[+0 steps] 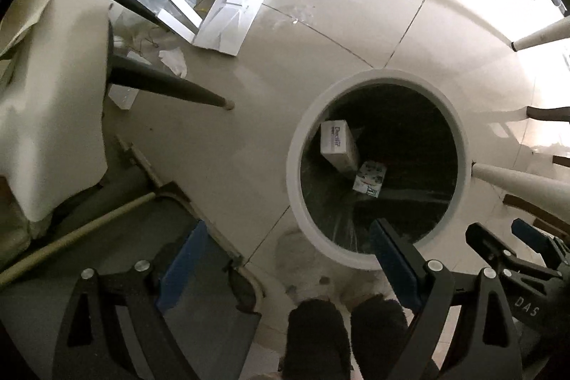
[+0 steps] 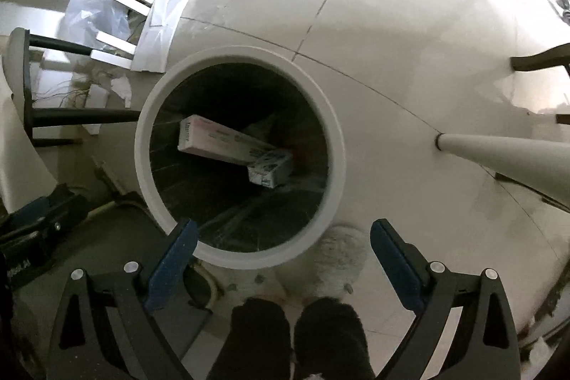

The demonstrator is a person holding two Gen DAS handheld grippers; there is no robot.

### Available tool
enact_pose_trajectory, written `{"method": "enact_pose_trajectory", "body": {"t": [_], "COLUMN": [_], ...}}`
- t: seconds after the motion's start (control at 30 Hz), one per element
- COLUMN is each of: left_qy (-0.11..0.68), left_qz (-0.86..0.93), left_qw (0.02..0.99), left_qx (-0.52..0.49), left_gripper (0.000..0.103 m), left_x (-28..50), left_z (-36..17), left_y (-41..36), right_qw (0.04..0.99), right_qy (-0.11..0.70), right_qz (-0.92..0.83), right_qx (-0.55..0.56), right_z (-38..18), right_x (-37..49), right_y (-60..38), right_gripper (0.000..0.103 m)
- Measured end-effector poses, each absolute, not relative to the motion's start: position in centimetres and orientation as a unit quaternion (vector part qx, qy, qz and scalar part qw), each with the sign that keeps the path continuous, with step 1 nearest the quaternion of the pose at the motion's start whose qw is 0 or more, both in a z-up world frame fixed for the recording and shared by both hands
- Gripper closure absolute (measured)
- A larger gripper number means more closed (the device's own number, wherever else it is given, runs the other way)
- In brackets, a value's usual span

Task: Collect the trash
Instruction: 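Carry both items over the white bin and open both tools to drop them, then grasp the clear blister pack with the left tool while the right tool grasps the blue snack bag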

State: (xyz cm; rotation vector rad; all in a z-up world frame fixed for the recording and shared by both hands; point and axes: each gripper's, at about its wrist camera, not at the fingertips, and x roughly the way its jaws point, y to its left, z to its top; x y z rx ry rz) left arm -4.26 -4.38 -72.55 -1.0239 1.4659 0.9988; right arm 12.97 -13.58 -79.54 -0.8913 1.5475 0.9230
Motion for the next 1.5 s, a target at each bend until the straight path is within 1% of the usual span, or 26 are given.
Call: {"method": "enact_pose_trajectory", "body": {"t": [0.13, 0.33, 0.57, 0.73, 1.07, 1.17, 1.33, 1.5], "left_qy": [0.614, 0.617, 0.613, 0.612, 0.608, 0.611, 0.593, 0.576], "left_qz": [0.419, 0.421, 0.417, 0.417, 0.422, 0.431, 0.44, 0.425], "left_qw": [0.519, 0.514, 0.519, 0.522, 0.534, 0.549, 0.599, 0.636], "left_qx": [-0.423, -0.421, -0.425, -0.424, -0.408, -0.374, -0.309, -0.289], "left_gripper": [0.01, 0.01, 0.01, 0.01, 0.01, 0.01, 0.01, 0.01], "left_x": [-5.2, -5.5, -6.0, -6.7, -8.7, -8.5, -5.2, 2.1], "left_z": [-71.7, -69.9, -64.9, -60.0, -47.6, -43.3, -36.5, -33.5], "left_y": [-5.1, -5.7, -6.4, -6.7, -7.7, -7.6, -6.2, -4.2], "right_qw": [0.555, 0.572, 0.577, 0.582, 0.594, 0.595, 0.619, 0.677], "right_qy": [0.627, 0.619, 0.614, 0.611, 0.615, 0.626, 0.626, 0.618], "right_qz": [0.373, 0.359, 0.362, 0.364, 0.375, 0.374, 0.363, 0.308], "right_qx": [-0.399, -0.4, -0.399, -0.394, -0.358, -0.338, -0.306, -0.255], "right_z": [-78.4, -75.3, -69.7, -63.6, -49.1, -45.0, -38.4, -34.0], "right_x": [12.7, 12.9, 12.2, 11.4, 9.8, 10.0, 13.8, 23.1], "right_y": [-13.9, -14.5, -14.9, -15.1, -15.2, -15.5, -15.8, -16.2], "right_gripper": [0.004, 0.004, 0.004, 0.004, 0.004, 0.004, 0.004, 0.004]}}
